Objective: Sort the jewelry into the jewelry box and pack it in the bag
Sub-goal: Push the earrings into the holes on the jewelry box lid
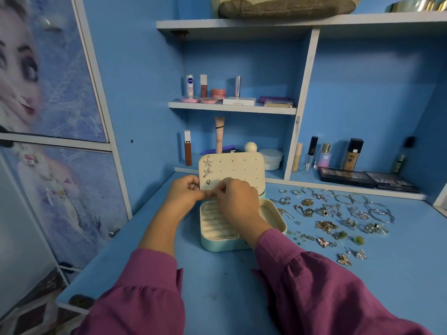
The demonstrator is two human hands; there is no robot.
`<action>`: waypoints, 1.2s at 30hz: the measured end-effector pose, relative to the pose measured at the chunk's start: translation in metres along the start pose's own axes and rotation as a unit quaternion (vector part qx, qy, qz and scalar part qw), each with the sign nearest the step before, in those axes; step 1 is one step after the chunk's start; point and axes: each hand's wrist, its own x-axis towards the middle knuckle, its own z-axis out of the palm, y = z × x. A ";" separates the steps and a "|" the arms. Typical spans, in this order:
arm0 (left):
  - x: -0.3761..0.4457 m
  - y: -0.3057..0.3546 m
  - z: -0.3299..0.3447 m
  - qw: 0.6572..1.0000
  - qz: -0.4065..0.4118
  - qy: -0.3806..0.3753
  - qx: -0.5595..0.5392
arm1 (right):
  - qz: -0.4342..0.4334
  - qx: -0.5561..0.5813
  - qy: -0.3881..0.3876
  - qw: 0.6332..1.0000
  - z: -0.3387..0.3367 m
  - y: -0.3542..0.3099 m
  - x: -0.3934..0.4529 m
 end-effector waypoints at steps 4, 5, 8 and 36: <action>0.000 0.001 0.004 0.999 0.013 0.024 0.034 | -0.009 0.011 -0.005 1.000 0.000 0.002 -0.001; 0.000 0.002 0.005 0.999 0.015 0.029 0.037 | -0.008 0.016 -0.004 1.000 -0.001 0.003 -0.001; 0.001 0.004 0.008 0.997 0.007 0.054 0.048 | 0.002 0.037 0.009 0.999 -0.007 0.005 -0.004; -0.010 0.011 -0.003 0.956 -0.212 -0.029 -0.202 | 0.043 0.035 -0.190 0.980 -0.124 0.115 -0.031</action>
